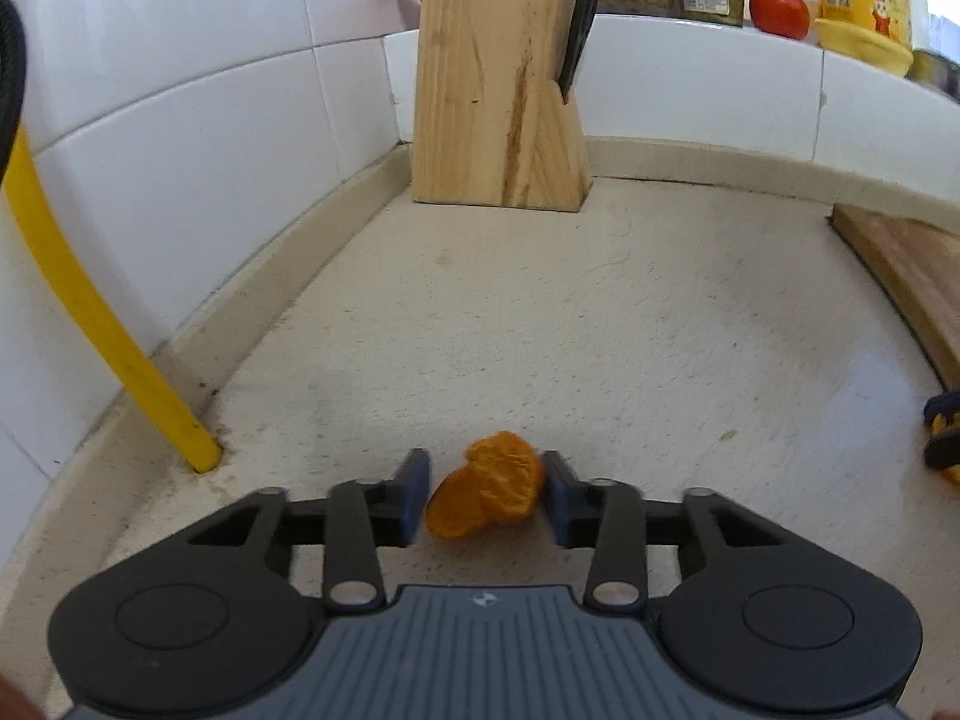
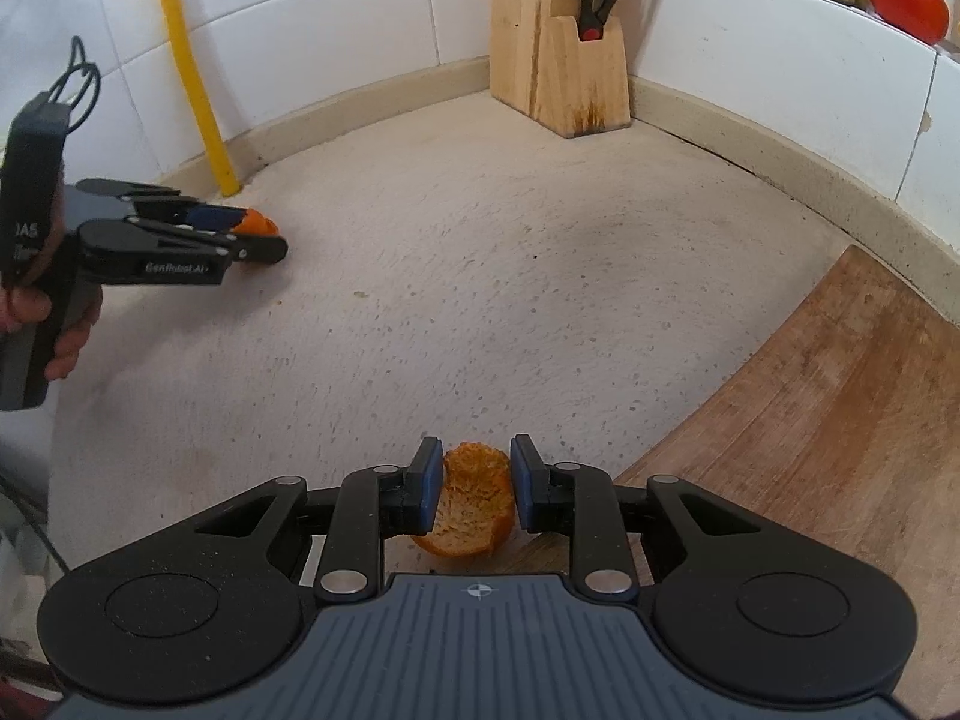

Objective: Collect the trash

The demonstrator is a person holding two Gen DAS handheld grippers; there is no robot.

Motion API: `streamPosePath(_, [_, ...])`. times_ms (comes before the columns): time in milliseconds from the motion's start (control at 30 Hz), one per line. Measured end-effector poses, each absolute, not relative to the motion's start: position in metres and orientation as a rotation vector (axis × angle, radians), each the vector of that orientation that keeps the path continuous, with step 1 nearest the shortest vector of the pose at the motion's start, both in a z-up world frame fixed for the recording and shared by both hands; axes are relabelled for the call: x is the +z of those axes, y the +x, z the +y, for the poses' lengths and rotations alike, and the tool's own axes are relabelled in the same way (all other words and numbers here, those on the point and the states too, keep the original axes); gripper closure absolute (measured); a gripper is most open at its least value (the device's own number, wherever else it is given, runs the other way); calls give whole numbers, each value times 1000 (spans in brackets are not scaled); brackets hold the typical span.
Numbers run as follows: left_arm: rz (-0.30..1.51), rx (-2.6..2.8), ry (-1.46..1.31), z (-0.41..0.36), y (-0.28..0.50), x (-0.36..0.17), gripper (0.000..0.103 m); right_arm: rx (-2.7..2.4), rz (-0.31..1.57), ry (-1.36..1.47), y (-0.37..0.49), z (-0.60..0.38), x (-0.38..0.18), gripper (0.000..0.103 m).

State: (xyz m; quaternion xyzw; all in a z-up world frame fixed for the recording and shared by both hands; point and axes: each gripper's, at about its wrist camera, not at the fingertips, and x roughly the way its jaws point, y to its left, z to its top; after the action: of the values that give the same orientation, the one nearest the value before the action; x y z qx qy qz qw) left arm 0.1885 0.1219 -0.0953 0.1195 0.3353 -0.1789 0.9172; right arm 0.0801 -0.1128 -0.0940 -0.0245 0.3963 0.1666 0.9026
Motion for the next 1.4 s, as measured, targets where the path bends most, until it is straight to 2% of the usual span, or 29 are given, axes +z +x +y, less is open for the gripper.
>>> streamPosePath(133, [693, -344, 239, 123, 182, -95, 84, 338, 826, -62, 77, -111, -94, 73])
streamPosePath(200, [705, -332, 203, 128, 178, -94, 85, 330, 828, -51, 76, -113, -94, 74])
streamPosePath(833, [669, -373, 46, 134, 126, -71, 86, 359, 825, -61, 56, -98, -87, 80])
streamPosePath(1400, [591, -340, 16, 179, 61, -37, 86, 430, 748, 52, 47, -62, -42, 81])
